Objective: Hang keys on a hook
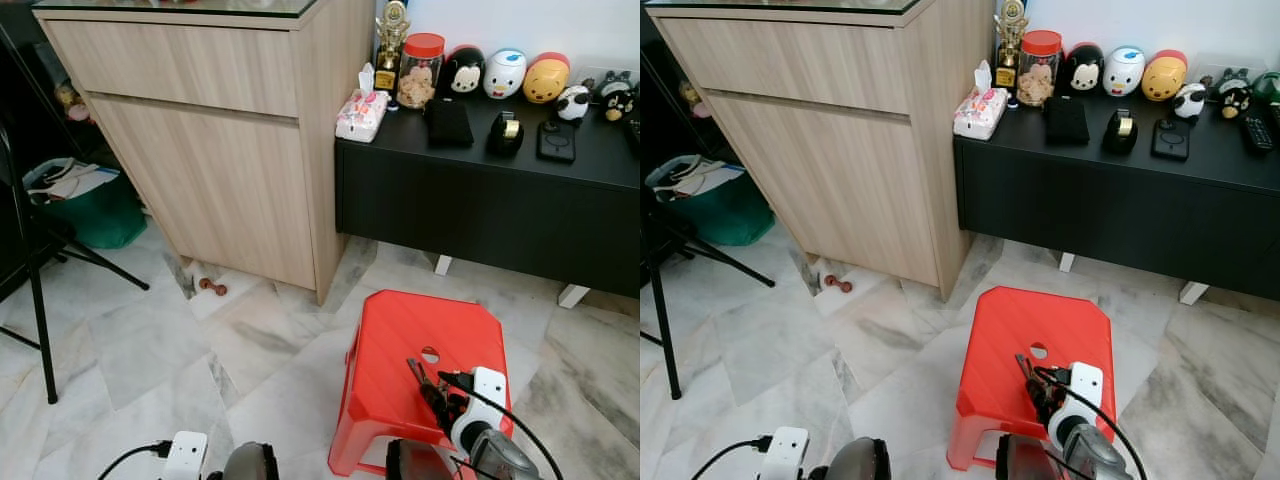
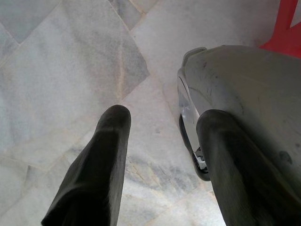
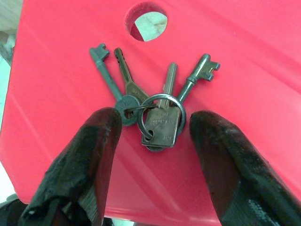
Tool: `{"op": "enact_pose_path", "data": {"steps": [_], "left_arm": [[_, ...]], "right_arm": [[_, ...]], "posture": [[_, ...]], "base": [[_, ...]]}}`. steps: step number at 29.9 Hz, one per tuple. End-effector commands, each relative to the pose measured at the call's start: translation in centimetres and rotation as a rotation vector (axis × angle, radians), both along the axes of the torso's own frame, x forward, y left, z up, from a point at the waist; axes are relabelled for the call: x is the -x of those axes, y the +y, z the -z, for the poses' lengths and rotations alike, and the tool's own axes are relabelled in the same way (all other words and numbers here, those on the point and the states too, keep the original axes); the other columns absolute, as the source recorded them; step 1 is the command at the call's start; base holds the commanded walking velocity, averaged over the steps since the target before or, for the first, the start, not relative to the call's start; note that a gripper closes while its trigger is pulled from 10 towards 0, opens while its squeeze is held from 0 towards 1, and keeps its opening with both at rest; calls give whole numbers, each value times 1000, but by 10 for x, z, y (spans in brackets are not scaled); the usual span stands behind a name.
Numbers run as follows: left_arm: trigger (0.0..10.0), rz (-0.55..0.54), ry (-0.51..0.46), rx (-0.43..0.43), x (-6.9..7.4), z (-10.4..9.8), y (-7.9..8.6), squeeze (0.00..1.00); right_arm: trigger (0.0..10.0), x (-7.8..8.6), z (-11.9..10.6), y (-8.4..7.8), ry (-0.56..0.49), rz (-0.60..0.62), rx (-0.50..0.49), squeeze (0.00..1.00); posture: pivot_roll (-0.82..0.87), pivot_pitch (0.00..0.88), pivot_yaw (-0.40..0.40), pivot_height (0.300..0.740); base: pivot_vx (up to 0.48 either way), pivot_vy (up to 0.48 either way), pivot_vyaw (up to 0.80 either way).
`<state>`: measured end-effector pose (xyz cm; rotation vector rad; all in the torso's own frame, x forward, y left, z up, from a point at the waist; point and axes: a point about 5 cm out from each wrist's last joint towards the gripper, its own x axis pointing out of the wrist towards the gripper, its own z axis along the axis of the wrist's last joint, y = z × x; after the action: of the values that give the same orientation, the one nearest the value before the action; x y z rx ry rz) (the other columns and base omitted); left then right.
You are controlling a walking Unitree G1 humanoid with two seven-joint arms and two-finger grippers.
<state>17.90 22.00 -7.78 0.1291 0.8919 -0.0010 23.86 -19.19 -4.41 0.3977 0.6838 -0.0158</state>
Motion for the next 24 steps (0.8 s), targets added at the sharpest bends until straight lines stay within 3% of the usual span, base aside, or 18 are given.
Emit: {"op": "enact_pose_path", "data": {"steps": [1,5,6,7,24], "left_arm": [[10000,-24,38,7,11,4,5,0],[10000,-25,37,6,10,4,5,0],[10000,-25,36,6,10,4,5,0],[10000,-26,36,6,10,4,5,0],[10000,-31,38,8,11,4,6,0]], "right_arm": [[10000,3,3,1,17,-2,-1,0],[9804,3,3,1,19,-3,-4,0],[3882,4,3,1,21,-5,-5,0],[0,4,4,2,25,-10,-5,0],[0,5,5,1,27,-7,-10,0]], "posture": [[3,89,18,623],[3,89,18,623],[4,90,18,623],[3,90,19,623],[3,92,16,623]], "base": [[0,0,0],[0,0,0],[0,0,0],[0,0,0],[0,0,0]]}}
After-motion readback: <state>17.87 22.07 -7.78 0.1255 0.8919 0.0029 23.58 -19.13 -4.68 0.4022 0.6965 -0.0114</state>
